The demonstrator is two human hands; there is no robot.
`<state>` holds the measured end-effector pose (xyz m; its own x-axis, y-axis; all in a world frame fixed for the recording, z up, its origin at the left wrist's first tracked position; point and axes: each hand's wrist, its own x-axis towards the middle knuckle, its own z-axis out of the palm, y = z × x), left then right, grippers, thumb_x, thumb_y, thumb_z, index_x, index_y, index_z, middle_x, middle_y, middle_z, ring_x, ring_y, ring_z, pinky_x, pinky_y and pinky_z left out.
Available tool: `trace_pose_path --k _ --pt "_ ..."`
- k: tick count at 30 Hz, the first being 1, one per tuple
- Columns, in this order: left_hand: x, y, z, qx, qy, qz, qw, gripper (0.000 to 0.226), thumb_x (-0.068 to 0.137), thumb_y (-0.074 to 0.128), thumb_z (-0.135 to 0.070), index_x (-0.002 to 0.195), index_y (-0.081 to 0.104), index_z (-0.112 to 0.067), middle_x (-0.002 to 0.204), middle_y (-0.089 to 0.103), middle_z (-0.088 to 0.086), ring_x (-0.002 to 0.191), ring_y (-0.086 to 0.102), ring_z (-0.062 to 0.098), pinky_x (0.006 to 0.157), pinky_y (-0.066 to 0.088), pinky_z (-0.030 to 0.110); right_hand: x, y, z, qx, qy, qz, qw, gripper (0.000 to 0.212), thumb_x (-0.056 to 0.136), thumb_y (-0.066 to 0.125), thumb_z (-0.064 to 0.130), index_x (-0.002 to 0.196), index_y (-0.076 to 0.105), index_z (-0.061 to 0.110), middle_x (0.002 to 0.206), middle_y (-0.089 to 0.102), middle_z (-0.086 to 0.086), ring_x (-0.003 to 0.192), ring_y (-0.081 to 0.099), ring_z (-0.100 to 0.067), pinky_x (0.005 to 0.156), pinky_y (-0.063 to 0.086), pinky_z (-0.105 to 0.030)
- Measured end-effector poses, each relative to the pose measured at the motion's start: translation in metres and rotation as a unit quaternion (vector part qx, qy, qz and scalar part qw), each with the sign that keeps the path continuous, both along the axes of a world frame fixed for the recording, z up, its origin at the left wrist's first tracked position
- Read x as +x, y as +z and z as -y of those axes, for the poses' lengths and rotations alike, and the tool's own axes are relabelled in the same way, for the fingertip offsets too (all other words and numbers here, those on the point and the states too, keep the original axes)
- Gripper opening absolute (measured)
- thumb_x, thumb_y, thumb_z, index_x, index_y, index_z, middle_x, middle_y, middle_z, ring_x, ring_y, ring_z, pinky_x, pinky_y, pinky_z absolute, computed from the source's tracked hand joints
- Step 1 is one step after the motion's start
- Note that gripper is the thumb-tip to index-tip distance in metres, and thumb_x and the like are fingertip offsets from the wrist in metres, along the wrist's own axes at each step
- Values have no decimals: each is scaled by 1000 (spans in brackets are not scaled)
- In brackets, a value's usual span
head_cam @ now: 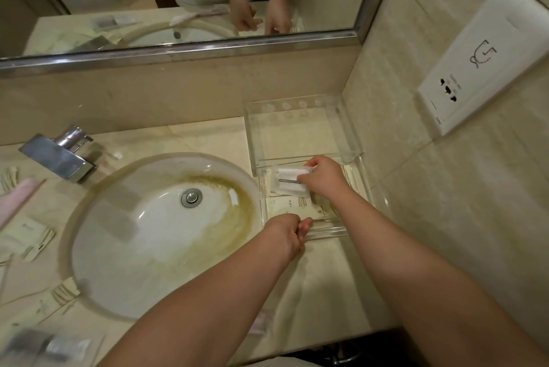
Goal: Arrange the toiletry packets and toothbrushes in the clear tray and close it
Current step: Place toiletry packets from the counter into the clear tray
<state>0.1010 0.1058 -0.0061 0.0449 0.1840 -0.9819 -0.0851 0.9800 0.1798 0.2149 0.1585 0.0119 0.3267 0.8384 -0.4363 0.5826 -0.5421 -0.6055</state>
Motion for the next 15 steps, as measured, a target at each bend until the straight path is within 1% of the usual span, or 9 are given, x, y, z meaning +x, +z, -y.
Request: trace_pose_path --k 2,5,6,8,9,10,11,13,15 --pt "0 2 -1 2 4 -6 1000 37 97 35 -4 125 59 -10 62 71 -5 20 39 3 30 22 6 -4 -2 0 -14 -39 -13 999 34 76 75 17 106 61 14 99 61 -2 75 58 -16 50 39 -24" --pt "-2 3 0 8 11 -9 1000 39 97 33 -5 125 60 -11 73 72 -6 20 40 2 30 22 6 -6 -4 0 -36 -41 3 998 39 75 77 21 108 59 11 103 61 -4 87 58 -21 65 43 -27" --pt "-3 4 2 13 11 -1 1000 39 97 34 -6 125 61 -11 74 73 -6 21 41 3 30 23 6 -7 -5 -2 -40 -41 10 998 39 75 77 21 108 60 10 101 61 -4 89 57 -21 67 42 -28" --pt "-6 7 7 35 27 13 999 36 95 37 -4 119 63 -5 62 72 -3 24 45 5 31 25 8 -8 -6 -4 -45 -44 21 998 36 74 78 24 102 59 11 92 59 -2 85 56 -21 65 41 -27" --pt "-7 10 11 57 37 15 998 31 93 39 -2 111 64 -1 53 69 -2 27 47 6 33 27 9 -9 -6 -4 -42 -44 30 998 32 74 78 26 95 59 11 84 58 -1 79 56 -20 60 41 -27" --pt "-9 13 16 84 42 12 995 25 91 42 -2 102 64 -1 50 67 -2 30 48 8 35 29 12 -10 -7 -4 -33 -47 42 997 27 74 78 26 87 59 11 74 58 -3 71 57 -21 54 41 -27" --pt "-12 16 21 111 40 5 993 20 89 44 -3 95 64 -3 51 66 -3 33 49 9 37 30 14 -12 -9 -5 -20 -57 46 997 24 75 78 24 84 61 10 69 61 -8 67 60 -25 53 45 -29" --pt "-19 18 31 152 24 -6 988 16 88 48 -6 88 64 -8 53 66 -4 37 49 9 40 32 18 -16 -13 -2 15 -99 12 995 31 75 76 22 98 63 5 81 72 -18 75 69 -29 61 54 -33" --pt "-29 19 37 176 16 -3 984 17 88 49 -7 89 65 -9 55 65 -4 38 50 9 42 34 21 -21 -15 5 49 -138 -38 988 33 75 74 21 103 57 13 87 74 -12 74 70 -23 57 51 -28"
